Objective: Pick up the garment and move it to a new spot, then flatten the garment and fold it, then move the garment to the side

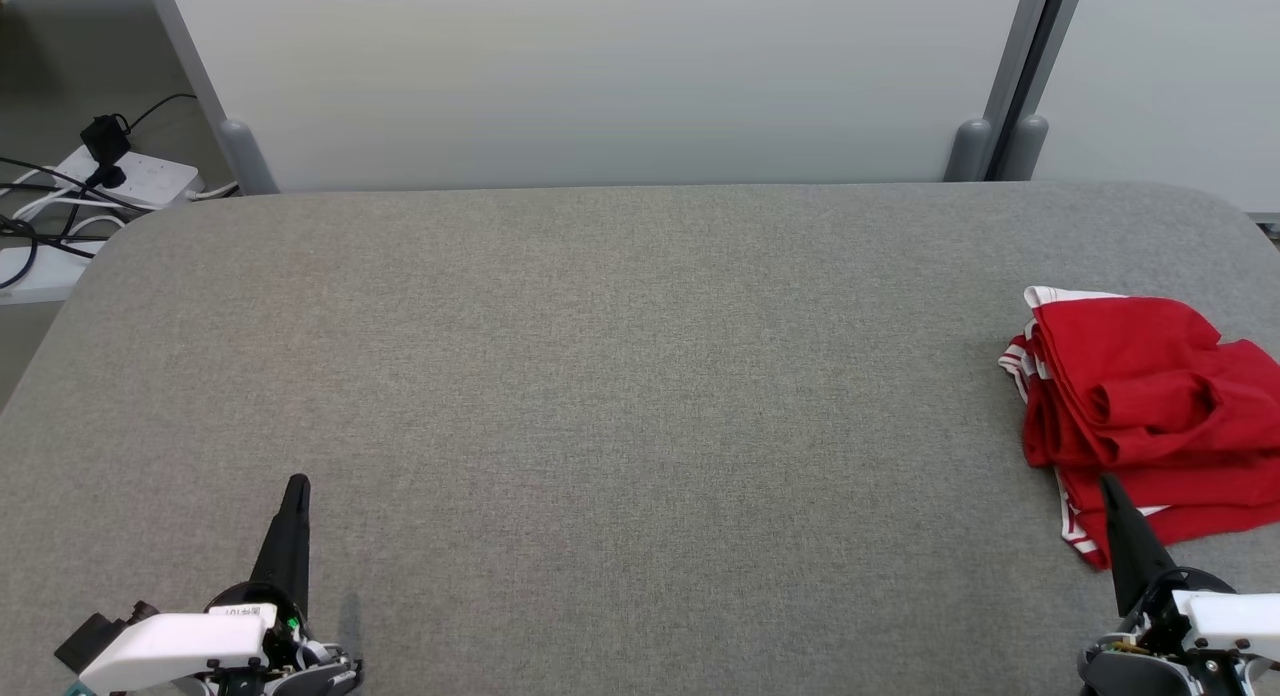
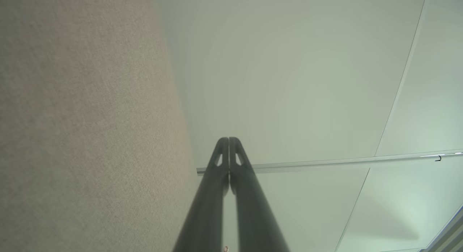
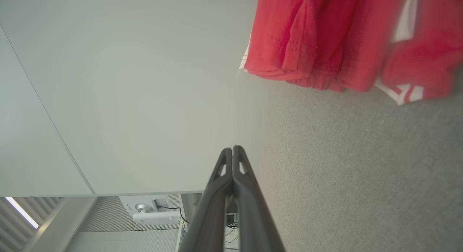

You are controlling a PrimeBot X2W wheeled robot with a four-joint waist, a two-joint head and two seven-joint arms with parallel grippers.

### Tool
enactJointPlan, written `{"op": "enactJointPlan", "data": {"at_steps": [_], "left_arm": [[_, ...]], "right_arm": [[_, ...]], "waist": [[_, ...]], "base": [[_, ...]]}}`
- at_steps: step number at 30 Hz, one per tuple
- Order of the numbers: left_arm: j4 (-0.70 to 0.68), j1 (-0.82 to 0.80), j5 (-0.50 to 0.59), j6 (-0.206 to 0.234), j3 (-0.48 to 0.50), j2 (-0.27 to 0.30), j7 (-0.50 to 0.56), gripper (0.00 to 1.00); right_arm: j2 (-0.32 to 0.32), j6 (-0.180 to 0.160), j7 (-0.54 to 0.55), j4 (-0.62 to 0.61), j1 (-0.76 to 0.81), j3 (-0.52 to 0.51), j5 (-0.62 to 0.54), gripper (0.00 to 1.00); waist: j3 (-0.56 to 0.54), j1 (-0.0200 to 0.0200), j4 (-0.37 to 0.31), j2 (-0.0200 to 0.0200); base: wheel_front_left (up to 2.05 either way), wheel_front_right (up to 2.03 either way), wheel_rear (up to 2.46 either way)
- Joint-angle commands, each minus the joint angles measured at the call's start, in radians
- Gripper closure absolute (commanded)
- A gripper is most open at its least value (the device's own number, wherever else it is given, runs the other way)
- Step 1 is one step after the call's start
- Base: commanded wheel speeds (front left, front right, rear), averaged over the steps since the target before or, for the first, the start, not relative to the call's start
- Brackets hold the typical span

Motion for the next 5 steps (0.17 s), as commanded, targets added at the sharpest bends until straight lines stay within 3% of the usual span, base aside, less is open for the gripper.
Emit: {"op": "enactJointPlan", "data": {"at_steps": [1,5], "left_arm": [[-0.023,-0.058,-0.003,-0.007,0.033,0.008,0.007,1.0],[-0.023,-0.058,-0.003,-0.007,0.033,0.008,0.008,1.0]], "right_arm": [[-0.013,0.0,0.008,-0.027,-0.045,0.014,0.007,1.0],[-0.013,0.0,0.008,-0.027,-0.045,0.014,0.007,1.0]], "waist": [[0.0,0.0,0.0,-0.0001],[0.0,0.0,0.0,-0.0001]], "base": [[0.0,0.0,0.0],[0.0,0.0,0.0]]}}
